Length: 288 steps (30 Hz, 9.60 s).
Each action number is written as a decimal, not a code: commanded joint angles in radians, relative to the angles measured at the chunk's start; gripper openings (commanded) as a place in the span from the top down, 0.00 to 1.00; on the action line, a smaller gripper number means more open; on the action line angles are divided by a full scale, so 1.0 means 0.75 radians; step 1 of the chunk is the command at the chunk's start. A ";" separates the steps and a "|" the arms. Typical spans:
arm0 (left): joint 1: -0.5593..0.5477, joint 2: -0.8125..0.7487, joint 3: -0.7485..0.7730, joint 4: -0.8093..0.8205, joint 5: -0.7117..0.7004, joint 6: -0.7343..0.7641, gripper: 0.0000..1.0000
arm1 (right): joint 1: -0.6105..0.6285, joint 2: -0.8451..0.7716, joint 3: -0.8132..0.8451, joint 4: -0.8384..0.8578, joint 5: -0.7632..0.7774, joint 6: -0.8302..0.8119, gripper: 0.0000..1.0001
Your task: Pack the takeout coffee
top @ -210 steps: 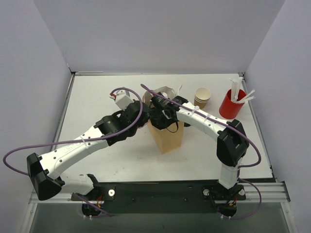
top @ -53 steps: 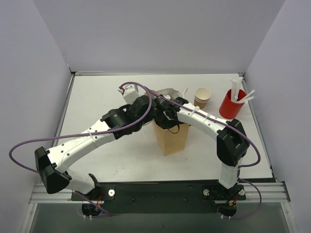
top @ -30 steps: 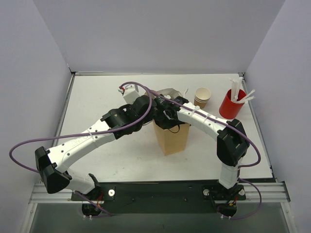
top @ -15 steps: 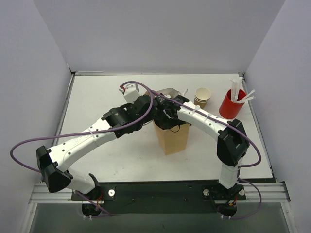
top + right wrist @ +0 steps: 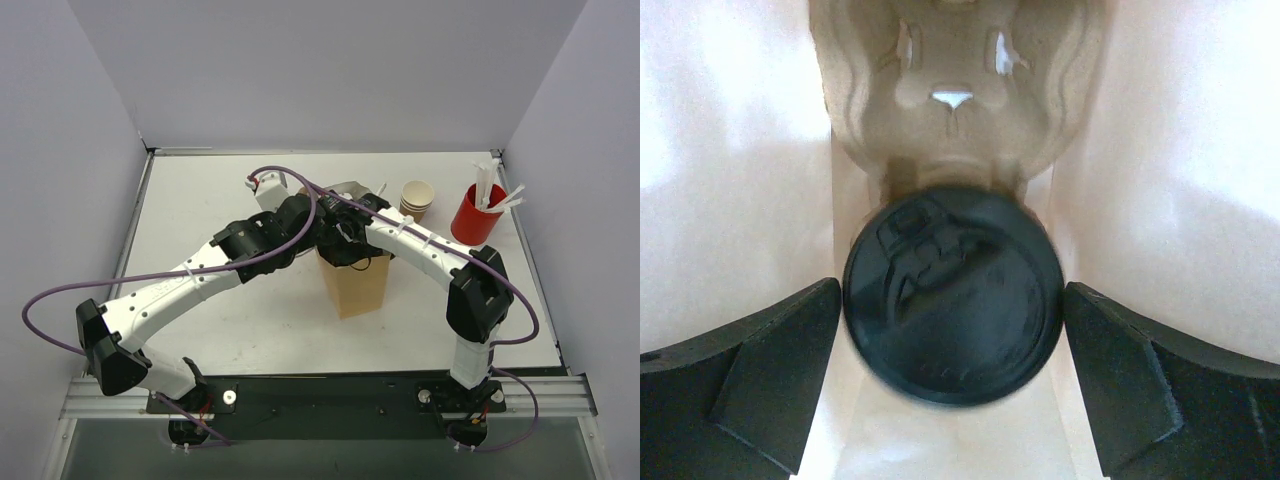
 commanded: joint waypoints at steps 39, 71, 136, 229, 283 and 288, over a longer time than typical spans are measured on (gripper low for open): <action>0.017 0.029 0.106 -0.069 -0.043 0.049 1.00 | 0.008 -0.179 0.198 -0.162 0.066 0.004 0.12; 0.017 0.039 0.140 -0.079 -0.043 0.076 1.00 | 0.004 -0.256 0.317 -0.154 0.115 0.024 0.12; 0.057 -0.028 0.118 0.201 0.076 0.381 0.56 | -0.107 -0.698 0.276 0.141 0.285 -0.003 0.07; 0.280 -0.173 0.163 0.332 0.512 0.655 0.54 | -1.093 -0.555 0.229 0.116 0.352 -0.035 1.00; 0.485 -0.175 0.108 0.164 0.350 0.679 0.54 | 0.053 -0.610 0.436 -0.017 0.123 -0.432 0.96; 0.491 -0.175 0.102 0.162 0.360 0.679 0.54 | 0.065 -0.555 0.448 -0.019 0.123 -0.446 0.67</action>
